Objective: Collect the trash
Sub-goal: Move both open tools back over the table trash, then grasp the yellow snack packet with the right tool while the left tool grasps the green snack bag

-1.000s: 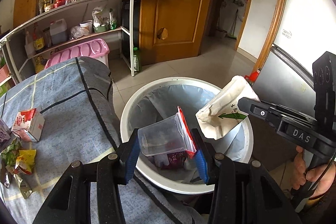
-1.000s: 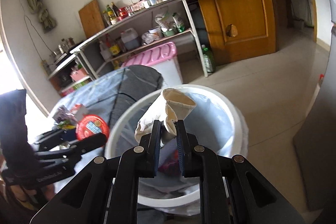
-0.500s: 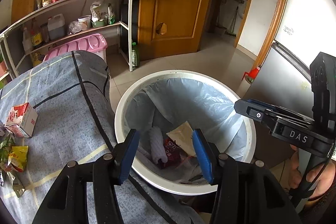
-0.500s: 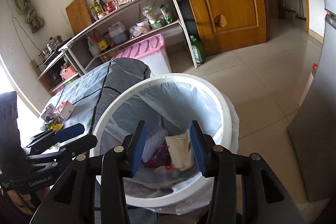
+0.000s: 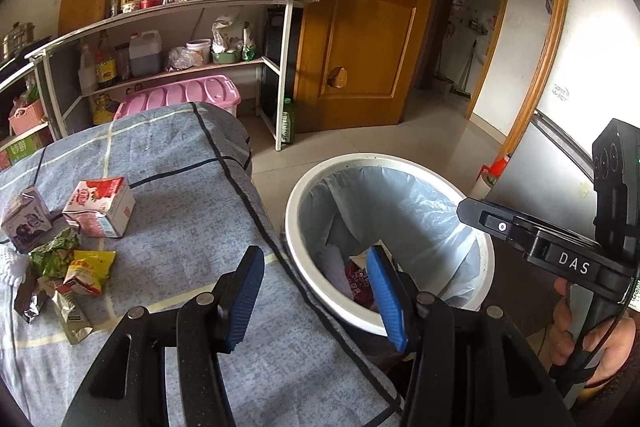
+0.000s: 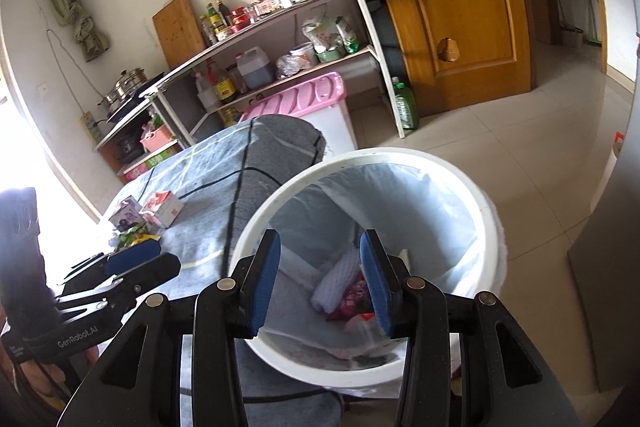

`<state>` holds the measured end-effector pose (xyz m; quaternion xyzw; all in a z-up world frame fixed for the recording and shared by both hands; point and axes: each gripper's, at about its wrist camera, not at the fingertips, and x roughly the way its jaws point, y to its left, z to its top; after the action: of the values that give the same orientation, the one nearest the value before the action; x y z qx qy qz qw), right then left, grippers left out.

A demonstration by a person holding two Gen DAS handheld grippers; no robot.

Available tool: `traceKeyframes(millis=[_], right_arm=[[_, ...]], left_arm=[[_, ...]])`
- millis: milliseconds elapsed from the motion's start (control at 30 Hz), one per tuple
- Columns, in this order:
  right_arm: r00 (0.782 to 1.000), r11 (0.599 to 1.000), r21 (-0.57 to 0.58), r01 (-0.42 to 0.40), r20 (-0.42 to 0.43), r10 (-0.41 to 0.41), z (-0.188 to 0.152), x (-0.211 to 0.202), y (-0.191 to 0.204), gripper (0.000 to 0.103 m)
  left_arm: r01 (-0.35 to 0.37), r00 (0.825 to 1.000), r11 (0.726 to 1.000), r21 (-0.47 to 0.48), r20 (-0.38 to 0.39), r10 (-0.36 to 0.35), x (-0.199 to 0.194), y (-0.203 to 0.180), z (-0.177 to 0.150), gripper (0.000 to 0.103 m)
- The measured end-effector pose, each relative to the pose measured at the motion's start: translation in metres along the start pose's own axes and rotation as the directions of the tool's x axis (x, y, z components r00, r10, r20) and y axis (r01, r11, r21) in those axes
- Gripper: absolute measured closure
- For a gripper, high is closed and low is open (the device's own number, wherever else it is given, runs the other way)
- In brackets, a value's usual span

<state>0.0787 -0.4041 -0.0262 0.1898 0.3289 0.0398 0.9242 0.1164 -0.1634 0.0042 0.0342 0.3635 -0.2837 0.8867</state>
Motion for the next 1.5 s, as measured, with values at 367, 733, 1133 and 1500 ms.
traceKeyframes(millis=[367, 733, 1133, 1500], right_arm=[[0.992, 0.988, -0.108, -0.114, -0.060, 0.109, -0.004, 0.031, 0.070, 0.060], [0.978, 0.957, -0.219, -0.190, -0.127, 0.165, -0.012, 0.069, 0.148, 0.060], [0.952, 0.938, -0.237, -0.252, -0.234, 0.197, -0.015, 0.126, 0.205, 0.060], [0.936, 0.918, -0.273, -0.287, -0.283, 0.209, -0.016, 0.162, 0.236, 0.055]], left_arm=[[-0.145, 0.988, 0.981, -0.132, 0.038, 0.151, -0.047, 0.080, -0.019, 0.050], [-0.302, 0.948, 0.913, -0.275, 0.013, 0.318, -0.086, 0.177, -0.049, 0.048], [-0.339, 0.935, 0.877, -0.341, -0.020, 0.354, -0.095, 0.233, -0.062, 0.048], [-0.340, 0.936, 0.867, -0.364, -0.038, 0.351, -0.083, 0.251, -0.062, 0.048]])
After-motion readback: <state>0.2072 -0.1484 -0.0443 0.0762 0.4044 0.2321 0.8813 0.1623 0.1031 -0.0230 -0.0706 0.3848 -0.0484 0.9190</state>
